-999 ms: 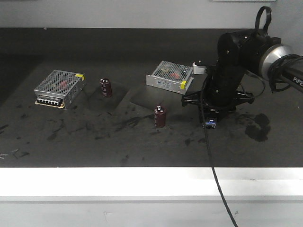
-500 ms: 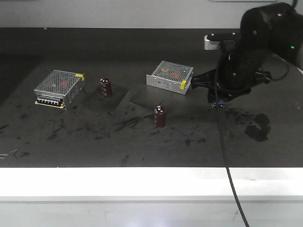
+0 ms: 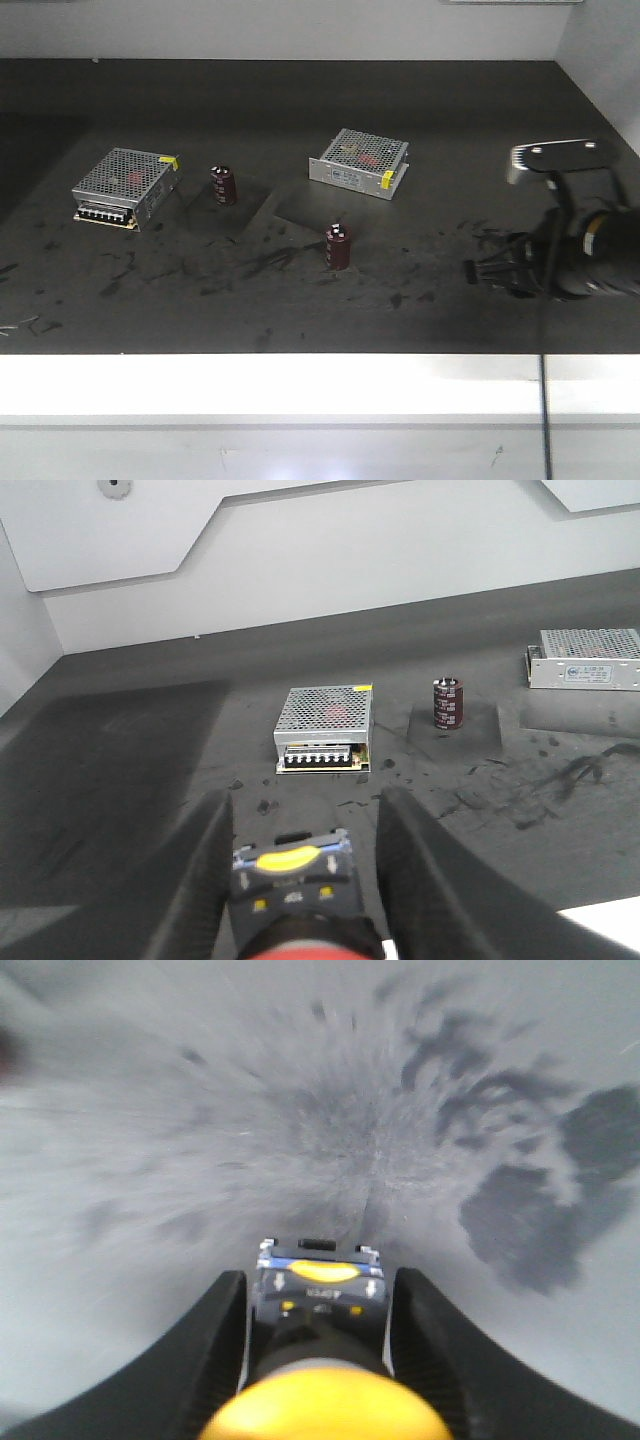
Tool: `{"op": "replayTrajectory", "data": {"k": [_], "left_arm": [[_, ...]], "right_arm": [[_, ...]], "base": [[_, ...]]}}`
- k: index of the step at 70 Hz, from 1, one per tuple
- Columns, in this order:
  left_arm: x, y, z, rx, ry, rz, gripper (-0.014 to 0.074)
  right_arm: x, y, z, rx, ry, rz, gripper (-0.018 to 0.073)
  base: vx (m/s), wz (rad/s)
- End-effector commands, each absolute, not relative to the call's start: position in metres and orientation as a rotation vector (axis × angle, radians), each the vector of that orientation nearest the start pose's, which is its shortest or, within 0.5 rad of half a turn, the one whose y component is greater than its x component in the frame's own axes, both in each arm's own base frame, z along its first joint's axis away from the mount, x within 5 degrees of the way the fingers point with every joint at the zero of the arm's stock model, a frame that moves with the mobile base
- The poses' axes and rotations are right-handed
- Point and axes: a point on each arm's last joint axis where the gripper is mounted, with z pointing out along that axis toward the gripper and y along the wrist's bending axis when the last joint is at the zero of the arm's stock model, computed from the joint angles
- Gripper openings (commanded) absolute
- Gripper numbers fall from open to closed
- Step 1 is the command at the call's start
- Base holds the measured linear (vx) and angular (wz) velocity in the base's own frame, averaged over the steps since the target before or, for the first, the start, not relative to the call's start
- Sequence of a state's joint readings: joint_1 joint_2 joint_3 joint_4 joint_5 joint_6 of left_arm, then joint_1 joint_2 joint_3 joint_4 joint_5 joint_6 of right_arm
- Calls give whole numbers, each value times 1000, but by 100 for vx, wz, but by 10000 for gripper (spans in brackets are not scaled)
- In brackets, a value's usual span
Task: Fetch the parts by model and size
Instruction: 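Lift the yellow-capped switch with the right gripper and retract, then drive the base away from the bench holding both switches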
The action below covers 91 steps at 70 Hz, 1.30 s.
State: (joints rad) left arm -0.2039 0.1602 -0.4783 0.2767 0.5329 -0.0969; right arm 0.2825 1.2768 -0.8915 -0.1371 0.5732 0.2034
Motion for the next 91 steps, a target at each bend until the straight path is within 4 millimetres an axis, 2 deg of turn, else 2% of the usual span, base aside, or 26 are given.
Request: {"op": "replayTrajectory", "data": {"k": [1,15,24,42,54,69,91], "left_arm": [[40,3,330,186,1582,58,-8],[40,3,330,186,1582,58,-8],[40,3,330,186,1582,58,-8],[40,3,330,186,1582,58,-8],[40,3,330,186,1582,58,-8],[40,3,330,187,1582,59,-8],[40,3,330,187,1582,59,-6]], "right_arm": [[230,58,315,-227,2192,88,-8],[175,41,339,-237,2001,69,-6],[140,30,343,-229,1904,69,-6],[85,15,328,-223,1763,73,-6],[58,7,314,-207,1690,79,-6],[35,-1,309,-183,1629,82,-6],[34,-1,309,-182,1618,81,-6]], "base": [[0,0],[0,0],[0,0],[0,0],[0,0],[0,0],[0,0]]}}
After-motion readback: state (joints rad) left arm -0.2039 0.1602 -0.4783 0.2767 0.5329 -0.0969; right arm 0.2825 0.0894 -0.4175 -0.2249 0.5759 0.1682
